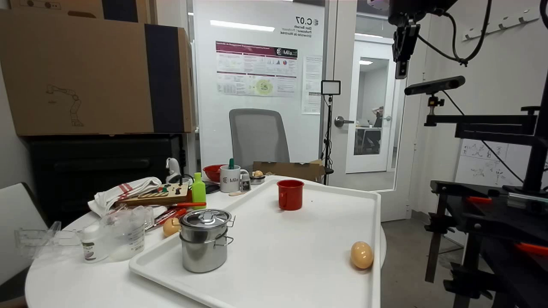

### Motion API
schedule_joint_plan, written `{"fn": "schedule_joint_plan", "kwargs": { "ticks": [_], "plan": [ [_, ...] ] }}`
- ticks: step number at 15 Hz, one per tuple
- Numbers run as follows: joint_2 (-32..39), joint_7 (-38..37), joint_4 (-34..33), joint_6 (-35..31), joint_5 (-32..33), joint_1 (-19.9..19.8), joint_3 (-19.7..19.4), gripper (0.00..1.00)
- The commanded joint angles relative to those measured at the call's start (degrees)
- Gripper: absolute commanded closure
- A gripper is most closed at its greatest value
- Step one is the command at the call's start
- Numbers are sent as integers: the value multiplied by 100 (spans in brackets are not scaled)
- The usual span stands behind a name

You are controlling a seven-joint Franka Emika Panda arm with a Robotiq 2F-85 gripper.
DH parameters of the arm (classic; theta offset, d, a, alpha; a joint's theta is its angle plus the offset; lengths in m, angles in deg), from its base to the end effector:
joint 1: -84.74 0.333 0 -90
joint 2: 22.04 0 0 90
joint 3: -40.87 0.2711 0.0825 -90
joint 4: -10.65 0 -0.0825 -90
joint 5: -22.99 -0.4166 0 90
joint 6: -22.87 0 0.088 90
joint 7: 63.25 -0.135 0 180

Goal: Put the egg in the mug

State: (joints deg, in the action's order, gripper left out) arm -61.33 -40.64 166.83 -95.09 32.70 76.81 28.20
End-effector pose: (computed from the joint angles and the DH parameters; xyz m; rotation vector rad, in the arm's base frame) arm 0.3690 -0.1336 0.3412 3.1171 0.2533 0.0120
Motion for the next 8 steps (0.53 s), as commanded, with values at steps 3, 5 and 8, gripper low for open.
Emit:
{"fn": "schedule_joint_plan", "kwargs": {
  "ticks": [3, 5, 8],
  "plan": [
    [-32, 3, -7, 78, 106, 37, 30, 92],
    [-23, 10, -13, 81, 112, 39, 32, 92],
    [-14, 18, -12, 87, 108, 48, 30, 90]
  ]
}}
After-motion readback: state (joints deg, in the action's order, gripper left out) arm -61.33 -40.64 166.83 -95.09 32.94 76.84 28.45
